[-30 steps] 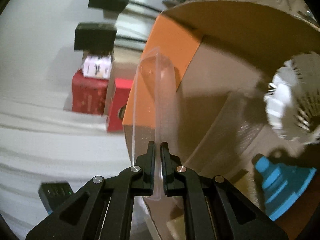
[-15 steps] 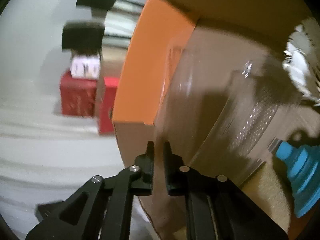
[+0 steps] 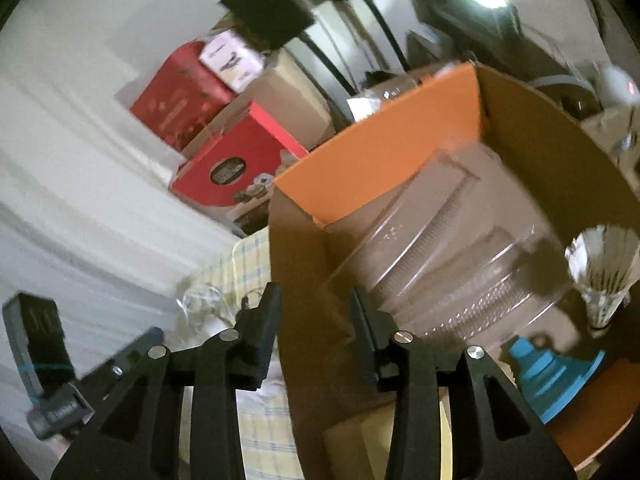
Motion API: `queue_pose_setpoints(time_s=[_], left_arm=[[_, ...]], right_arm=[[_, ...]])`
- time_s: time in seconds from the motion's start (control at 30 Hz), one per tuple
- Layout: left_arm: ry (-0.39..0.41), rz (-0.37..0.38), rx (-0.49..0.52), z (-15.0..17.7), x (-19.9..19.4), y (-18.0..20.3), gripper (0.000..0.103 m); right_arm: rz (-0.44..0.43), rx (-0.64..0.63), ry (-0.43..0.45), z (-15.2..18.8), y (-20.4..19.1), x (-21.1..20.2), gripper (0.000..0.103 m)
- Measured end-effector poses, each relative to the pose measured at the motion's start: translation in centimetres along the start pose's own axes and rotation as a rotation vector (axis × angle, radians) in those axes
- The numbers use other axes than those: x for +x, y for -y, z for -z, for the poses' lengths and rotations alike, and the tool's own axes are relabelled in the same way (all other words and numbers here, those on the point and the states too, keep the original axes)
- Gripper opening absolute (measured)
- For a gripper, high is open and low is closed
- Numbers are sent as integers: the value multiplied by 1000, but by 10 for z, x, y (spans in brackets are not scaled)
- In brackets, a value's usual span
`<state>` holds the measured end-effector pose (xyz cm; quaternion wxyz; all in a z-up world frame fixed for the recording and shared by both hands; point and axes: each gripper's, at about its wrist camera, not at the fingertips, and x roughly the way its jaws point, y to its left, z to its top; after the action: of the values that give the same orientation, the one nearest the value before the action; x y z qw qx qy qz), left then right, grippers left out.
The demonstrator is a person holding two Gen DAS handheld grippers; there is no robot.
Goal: Organize objects
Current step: 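Withdraw both grippers from the box toward the white feather duster, then grasp the white feather duster with both grippers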
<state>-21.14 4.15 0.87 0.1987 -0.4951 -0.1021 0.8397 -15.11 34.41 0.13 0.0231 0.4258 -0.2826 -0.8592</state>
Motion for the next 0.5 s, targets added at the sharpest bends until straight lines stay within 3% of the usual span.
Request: queue_pose_setpoints(time_s=[0.3,0.5], left_arm=[[28,-84,-21,13,-24,-35,97],[48,-127,-32,19,-40,-54,102]], right_arm=[[49,-184,-11,19,-44,3,62],[73,-285,-23,27,-74,8,67]])
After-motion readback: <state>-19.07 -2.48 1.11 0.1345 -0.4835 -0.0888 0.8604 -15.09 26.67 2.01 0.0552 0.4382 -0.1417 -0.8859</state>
